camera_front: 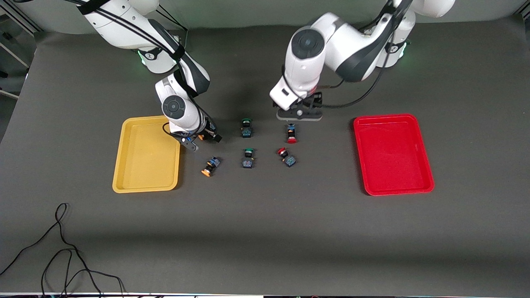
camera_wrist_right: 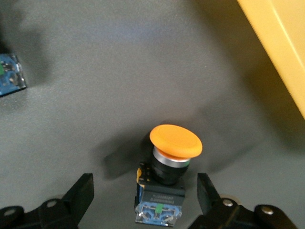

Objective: Place red and yellow buttons in trays
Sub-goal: 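Grasp the yellow button with the right gripper while the left gripper grasps the red button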

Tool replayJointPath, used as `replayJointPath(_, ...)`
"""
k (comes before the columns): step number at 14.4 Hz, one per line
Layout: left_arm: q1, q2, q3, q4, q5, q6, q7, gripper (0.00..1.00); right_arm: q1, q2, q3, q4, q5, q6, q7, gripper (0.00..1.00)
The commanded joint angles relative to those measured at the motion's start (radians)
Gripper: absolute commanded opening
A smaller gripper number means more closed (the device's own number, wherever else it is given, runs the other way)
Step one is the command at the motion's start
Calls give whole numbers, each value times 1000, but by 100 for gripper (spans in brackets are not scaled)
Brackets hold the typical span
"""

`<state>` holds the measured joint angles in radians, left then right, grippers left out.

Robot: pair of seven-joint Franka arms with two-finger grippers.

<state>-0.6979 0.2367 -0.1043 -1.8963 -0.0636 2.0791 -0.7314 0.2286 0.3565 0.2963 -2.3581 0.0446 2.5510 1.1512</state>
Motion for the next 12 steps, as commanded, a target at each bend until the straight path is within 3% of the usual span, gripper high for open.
replayJointPath(1, -40, 88, 20, -44, 21, 123, -37, 100, 9, -1, -3, -4, 0, 5, 28, 78)
replayJointPath(7, -55, 222, 20, -128, 27, 335, -39, 100, 0, -8, -5, -4, -9, -3, 25, 39)
replayJointPath(10, -57, 250, 20, -127, 25, 358, -40, 100, -2, -14, -5, -4, -9, -5, 25, 24)
replayJointPath(11, -55, 260, 20, -126, 25, 364, -40, 99, -2, -17, -5, -3, -9, -5, 25, 20)
replayJointPath(12, -54, 266, 21, -124, 25, 366, -40, 88, -2, -22, -5, -3, -9, -8, 27, 17)
